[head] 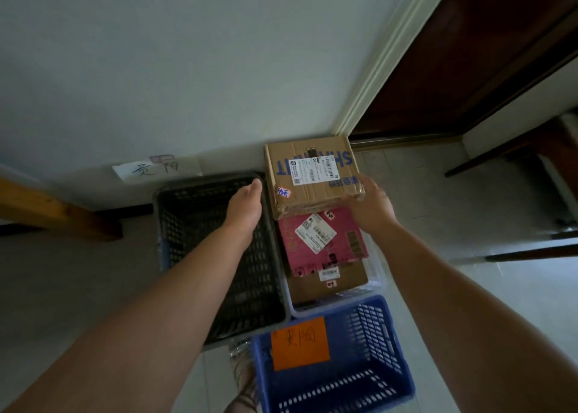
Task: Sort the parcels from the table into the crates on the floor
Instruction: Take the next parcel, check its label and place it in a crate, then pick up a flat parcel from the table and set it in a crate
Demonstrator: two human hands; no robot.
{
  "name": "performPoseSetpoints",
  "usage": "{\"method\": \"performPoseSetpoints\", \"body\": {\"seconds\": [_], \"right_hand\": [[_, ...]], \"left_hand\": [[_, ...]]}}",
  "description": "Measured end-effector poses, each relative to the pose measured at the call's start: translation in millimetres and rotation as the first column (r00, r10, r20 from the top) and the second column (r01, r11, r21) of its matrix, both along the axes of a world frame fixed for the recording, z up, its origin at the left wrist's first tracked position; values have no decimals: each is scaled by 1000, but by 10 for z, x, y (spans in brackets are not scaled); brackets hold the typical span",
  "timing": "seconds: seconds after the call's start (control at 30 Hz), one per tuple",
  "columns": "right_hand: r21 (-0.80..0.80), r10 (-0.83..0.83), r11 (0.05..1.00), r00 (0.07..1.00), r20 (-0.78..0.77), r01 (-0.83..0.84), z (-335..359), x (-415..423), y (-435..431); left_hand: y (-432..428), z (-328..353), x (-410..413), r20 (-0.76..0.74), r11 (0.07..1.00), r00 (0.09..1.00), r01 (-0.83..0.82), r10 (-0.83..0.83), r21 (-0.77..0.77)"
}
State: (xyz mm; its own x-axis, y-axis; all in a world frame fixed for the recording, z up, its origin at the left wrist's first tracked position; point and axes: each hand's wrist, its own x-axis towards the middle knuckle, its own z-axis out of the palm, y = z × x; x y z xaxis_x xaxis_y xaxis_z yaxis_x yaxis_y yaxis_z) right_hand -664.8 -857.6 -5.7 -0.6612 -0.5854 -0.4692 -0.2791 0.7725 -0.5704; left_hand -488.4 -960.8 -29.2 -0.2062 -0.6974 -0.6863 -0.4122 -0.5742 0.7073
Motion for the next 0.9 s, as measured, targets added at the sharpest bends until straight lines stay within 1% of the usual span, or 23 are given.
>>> {"method": "performPoseSetpoints", "body": {"seconds": [0.13,0.23,0.37,0.47,0.57,0.7,0.77,0.83,0.9], "right_hand": [[-68,-58,996,997,45,61,501,403,204],[-134,-88,986,994,72,97,842,720,377],[-190,-35,981,999,33,41,1190,1122,568],[-282,-94,953,992,79,113,1483,1494,802],[-368,-65,926,995,70,86,1762,1851,1090],[-452,-25,891,999,24,33,2085,2369,1484],[-495,23,869,1000,2,-19,2274,2704,1619],[-529,60,847,998,-8,-55,2480,3011,1663],[-573,120,812,993,-13,-106,2716,3425,1667]], "left_hand": [[278,487,229,-57,1000,998,14,-16,-24],[510,853,425,-112,997,993,24,-33,-77],[780,1258,733,-171,986,984,21,-50,-165],[1042,1549,1106,-210,977,977,-6,-40,-213],[1356,1839,1513,-274,967,961,-45,-26,-249],[1826,2256,2104,-332,930,943,-111,-12,-349],[2029,2492,2464,-361,901,933,-145,-15,-410],[2133,2720,2777,-353,874,936,-162,-12,-458],[2197,2961,3190,-381,833,925,-218,9,-509]]}}
